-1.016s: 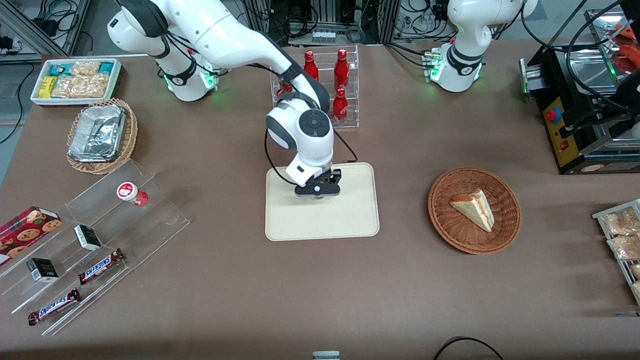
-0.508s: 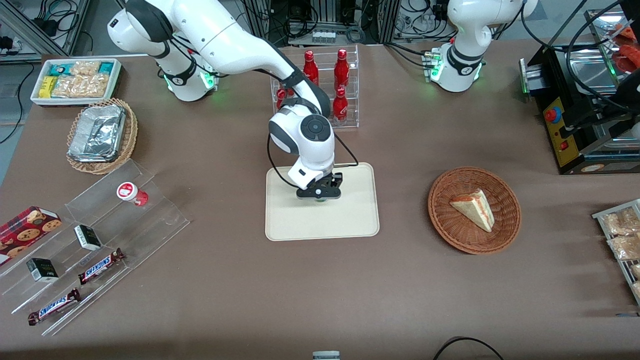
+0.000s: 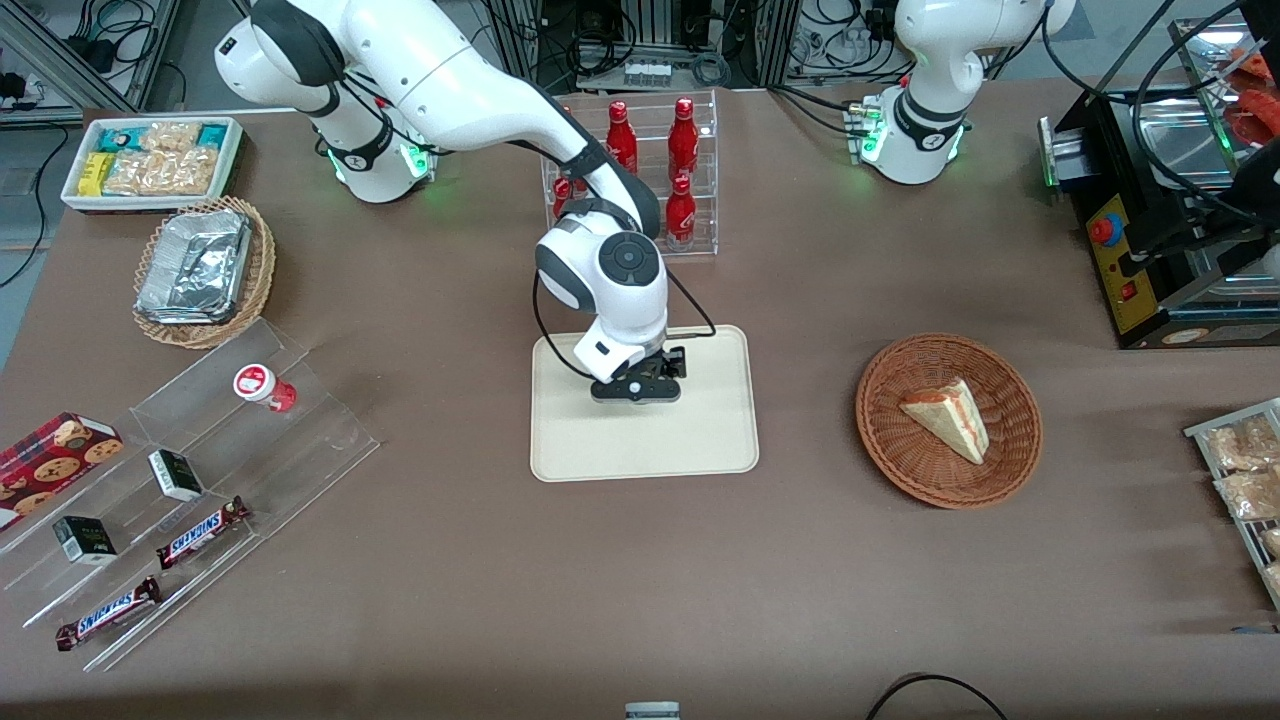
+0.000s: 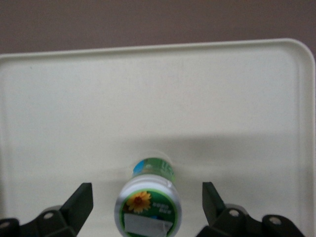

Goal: Place green gum on tray

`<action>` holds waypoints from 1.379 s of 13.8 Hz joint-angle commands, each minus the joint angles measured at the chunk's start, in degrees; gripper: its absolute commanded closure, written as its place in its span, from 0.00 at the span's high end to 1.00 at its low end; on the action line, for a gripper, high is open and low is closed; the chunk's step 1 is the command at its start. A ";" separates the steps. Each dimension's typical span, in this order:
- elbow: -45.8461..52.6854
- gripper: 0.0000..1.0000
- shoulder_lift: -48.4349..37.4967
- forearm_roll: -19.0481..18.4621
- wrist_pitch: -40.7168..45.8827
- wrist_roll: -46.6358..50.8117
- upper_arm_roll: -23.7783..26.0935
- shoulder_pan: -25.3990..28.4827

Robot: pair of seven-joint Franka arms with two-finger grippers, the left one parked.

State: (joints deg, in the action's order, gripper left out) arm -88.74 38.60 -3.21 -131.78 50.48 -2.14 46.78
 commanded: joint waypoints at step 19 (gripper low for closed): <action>-13.23 0.99 -41.76 3.38 36.58 -44.15 -0.41 -38.50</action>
State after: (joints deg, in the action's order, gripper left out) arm -103.60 -2.45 -0.48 -97.79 7.43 -2.95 10.51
